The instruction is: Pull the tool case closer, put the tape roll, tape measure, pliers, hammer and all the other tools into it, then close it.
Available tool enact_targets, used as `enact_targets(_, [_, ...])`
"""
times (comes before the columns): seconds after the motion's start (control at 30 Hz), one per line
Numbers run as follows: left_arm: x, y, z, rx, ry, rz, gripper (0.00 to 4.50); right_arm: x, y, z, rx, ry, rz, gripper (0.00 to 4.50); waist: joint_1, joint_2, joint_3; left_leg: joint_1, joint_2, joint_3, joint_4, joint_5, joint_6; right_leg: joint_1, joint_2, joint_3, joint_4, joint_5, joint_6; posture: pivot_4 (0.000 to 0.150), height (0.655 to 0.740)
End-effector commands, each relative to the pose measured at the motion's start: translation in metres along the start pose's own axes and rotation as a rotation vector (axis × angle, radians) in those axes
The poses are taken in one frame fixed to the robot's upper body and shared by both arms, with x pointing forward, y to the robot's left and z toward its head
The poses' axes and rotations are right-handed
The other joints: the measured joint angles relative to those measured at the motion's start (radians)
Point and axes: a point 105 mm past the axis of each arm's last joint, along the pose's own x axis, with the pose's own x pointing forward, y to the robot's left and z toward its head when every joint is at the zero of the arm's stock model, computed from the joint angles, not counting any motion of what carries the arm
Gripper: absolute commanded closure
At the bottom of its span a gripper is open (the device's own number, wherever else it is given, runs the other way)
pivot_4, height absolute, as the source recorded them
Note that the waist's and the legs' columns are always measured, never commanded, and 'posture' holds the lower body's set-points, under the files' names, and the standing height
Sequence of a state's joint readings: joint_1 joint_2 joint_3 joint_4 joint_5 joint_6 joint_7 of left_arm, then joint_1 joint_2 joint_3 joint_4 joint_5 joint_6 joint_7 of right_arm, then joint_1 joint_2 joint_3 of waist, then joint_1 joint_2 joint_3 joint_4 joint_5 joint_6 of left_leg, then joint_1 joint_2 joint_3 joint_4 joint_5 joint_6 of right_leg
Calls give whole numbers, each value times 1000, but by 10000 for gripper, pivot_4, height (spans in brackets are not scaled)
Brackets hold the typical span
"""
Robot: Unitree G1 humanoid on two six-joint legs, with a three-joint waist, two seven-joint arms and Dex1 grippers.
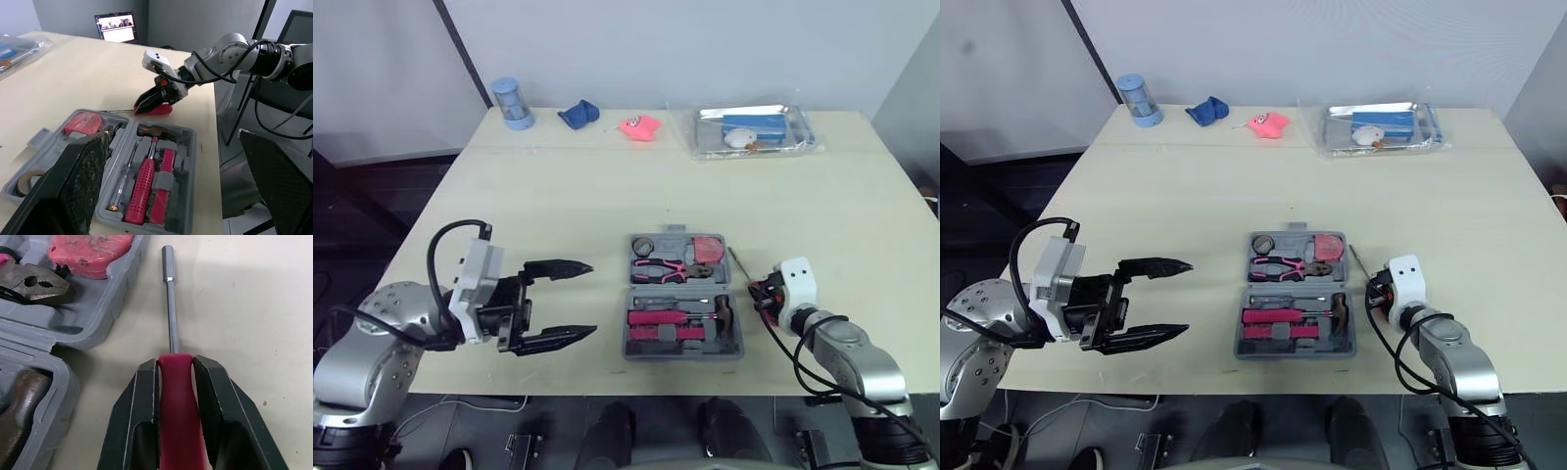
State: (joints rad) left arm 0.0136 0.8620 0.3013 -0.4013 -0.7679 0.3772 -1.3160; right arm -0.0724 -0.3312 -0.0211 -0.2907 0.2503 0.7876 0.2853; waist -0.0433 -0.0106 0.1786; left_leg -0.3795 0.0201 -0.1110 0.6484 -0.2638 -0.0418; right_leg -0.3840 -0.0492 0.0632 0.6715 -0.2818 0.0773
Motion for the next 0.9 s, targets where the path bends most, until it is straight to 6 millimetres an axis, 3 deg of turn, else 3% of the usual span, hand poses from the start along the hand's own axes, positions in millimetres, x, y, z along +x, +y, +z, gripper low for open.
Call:
enact_targets(0.03, [2,-3,5,17,-11,-34,0,-9,-5,15,3,-48,-27,40207,0,0,0,-1,0,0,0,0,0,-1,0,0,0,0,0,1500,7400])
enact_targets(0.47, [11,-17,8,55,11,-198,0,-59,-6,-8,71,-11,-127,40207,0,0,0,-1,0,0,-1,0,0,-2,0,0,0,0,0,1500,7400])
enact_targets(0.63, [14,-17,8,70,13,-234,0,-66,-3,-17,98,3,-150,40207,1,0,0,-1,0,1,-1,0,0,-2,0,1,0,0,0,1500,7400])
enact_targets(0.87, [11,-11,8,69,14,-221,0,-59,2,8,40,-88,-90,40207,0,1,0,-1,1,1,-1,0,0,-2,1,1,0,0,0,1500,7400])
enact_targets(0.9, [10,-10,8,69,12,-215,0,-57,3,11,27,-94,-76,37822,0,1,0,-1,1,1,-1,0,0,-2,1,1,0,0,0,1500,7400])
